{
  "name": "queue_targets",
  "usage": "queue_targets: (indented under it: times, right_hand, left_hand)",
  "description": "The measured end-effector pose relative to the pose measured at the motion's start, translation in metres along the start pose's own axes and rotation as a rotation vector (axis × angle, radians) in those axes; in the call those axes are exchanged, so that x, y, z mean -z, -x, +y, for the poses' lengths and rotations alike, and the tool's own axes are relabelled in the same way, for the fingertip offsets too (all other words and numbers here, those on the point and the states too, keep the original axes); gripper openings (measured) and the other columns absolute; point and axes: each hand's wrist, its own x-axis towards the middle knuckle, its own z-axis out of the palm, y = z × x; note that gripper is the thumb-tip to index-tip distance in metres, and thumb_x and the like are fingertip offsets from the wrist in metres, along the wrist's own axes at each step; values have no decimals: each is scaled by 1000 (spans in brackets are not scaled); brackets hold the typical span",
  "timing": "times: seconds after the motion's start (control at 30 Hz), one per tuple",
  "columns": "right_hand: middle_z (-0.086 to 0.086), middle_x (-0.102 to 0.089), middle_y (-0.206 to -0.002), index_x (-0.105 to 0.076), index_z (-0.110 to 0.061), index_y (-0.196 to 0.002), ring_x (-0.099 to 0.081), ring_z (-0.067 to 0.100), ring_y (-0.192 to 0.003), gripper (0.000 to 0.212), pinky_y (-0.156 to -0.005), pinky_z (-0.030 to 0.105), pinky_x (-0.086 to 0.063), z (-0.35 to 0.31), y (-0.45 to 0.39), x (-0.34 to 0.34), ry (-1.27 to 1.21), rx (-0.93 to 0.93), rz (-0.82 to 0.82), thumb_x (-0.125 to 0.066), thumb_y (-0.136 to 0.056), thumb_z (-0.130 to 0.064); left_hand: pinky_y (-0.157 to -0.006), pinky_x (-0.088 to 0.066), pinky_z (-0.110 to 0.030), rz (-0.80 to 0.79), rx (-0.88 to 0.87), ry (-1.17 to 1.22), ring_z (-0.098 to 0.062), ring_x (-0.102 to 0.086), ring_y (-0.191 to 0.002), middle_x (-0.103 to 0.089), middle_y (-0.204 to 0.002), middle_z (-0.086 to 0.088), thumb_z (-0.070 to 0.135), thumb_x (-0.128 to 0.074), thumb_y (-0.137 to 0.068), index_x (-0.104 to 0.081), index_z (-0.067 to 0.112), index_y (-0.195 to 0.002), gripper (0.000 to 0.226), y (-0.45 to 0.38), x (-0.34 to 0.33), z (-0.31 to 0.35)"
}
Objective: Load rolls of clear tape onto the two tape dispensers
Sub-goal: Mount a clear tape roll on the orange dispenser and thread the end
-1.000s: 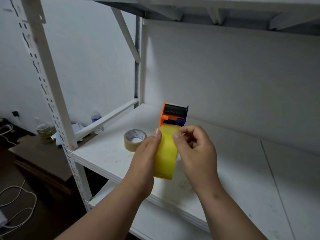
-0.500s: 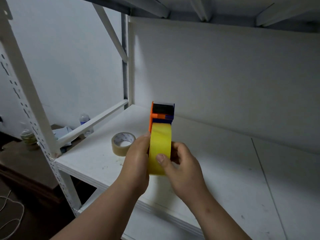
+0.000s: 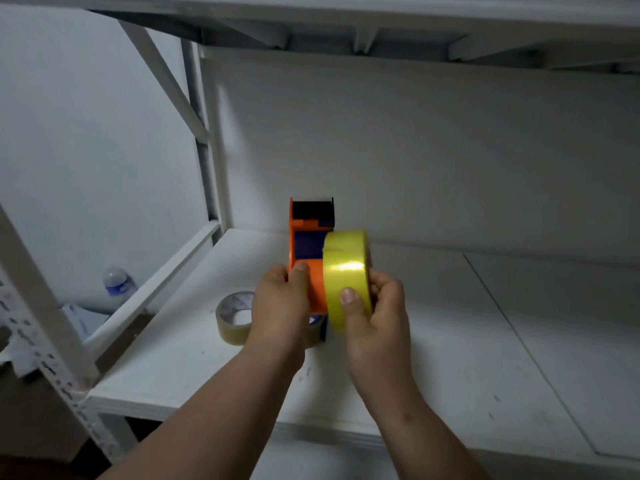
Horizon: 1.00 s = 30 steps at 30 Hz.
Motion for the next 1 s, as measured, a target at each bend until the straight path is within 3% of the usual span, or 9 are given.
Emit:
queue_targets:
  times: [0.17, 0.27, 0.33, 0.43, 0.53, 0.63, 0.77, 0.9, 1.0]
  right_hand:
    - [-4, -65, -91, -58, -24, -100, -62, 6, -79, 15, -70, 24, -49, -10, -4, 6, -292, -50, 118, -59, -85, -25]
    - [-5, -59, -70, -62, -23, -72, -56, 13, -69, 13, -69, 38, -43, -15, -1, 7, -469, -98, 45, -56, -83, -28]
    - [-3, -63, -70, -63, -19, -76, -62, 13, -70, 11, -74, 48, -48, -19, 1, 7, -556, -128, -64, -59, -78, -29]
    - [-6, -71, -78, -52, -11, -104, -70, 13, -73, 40, -73, 48, -56, -22, 2, 6, -553, -199, -250, -69, -67, -16]
    - [4, -67, -68, -47, -8, -103, -64, 21, -58, 57, -59, 40, -56, -22, -1, 7, -613, -249, -382, -75, -54, -9]
    - [13, -60, -64, -52, -3, -98, -59, 27, -56, 54, -60, 38, -53, -16, -6, 7, -701, -273, -471, -71, -49, -14]
    - [18, -70, -88, -58, -1, -105, -69, 34, -80, 74, -69, 43, -58, -6, -19, 8, -774, -287, -515, -86, -38, -17]
    - [23, -69, -96, -62, 0, -106, -66, 40, -87, 79, -76, 48, -56, 4, -32, 11, -776, -311, -511, -91, -36, -26]
    - [23, -70, -97, -66, -2, -105, -67, 39, -88, 69, -76, 48, -57, 11, -36, 16, -760, -293, -509, -87, -42, -21]
  left_hand:
    - [-96, -50, -59, 30, 63, 51, -35, -63, -92, -62, -97, -18, 34, -47, -99, -54, 17, -84, 24, -6, 37, 5]
    - [-94, -49, -65, 17, 108, 90, -41, -64, -94, -64, -98, -21, 42, -50, -93, -55, 19, -82, 26, -6, 51, 10]
    - [-93, -49, -65, 14, 133, 142, -32, -58, -81, -59, -86, -13, 35, -47, -100, -54, 16, -85, 24, -5, 59, 17]
    - [-69, -61, -41, 3, 150, 171, -19, -52, -73, -55, -86, -5, 29, -40, -104, -54, 13, -97, 22, -15, 68, 16]
    - [-32, -45, -20, 29, 133, 135, -21, -56, -75, -61, -98, -12, 29, -39, -104, -55, 8, -110, 27, -21, 76, 14]
    - [-44, -51, -26, -80, 156, 65, -22, -69, -67, -70, -93, -19, 20, -49, -100, -64, 6, -99, 21, -23, 80, 11]
    - [-50, -58, -27, -278, 174, 64, -19, -74, -60, -77, -80, -13, 15, -58, -96, -72, 8, -98, 15, -11, 78, 11]
    - [-92, -54, -55, -391, 235, 199, -39, -70, -102, -72, -113, -24, 59, -56, -86, -67, 11, -121, 61, -11, 70, 8]
    - [-104, -43, -61, -478, 229, 236, -44, -62, -117, -64, -127, -26, 72, -65, -69, -64, 16, -128, 82, -11, 60, 6]
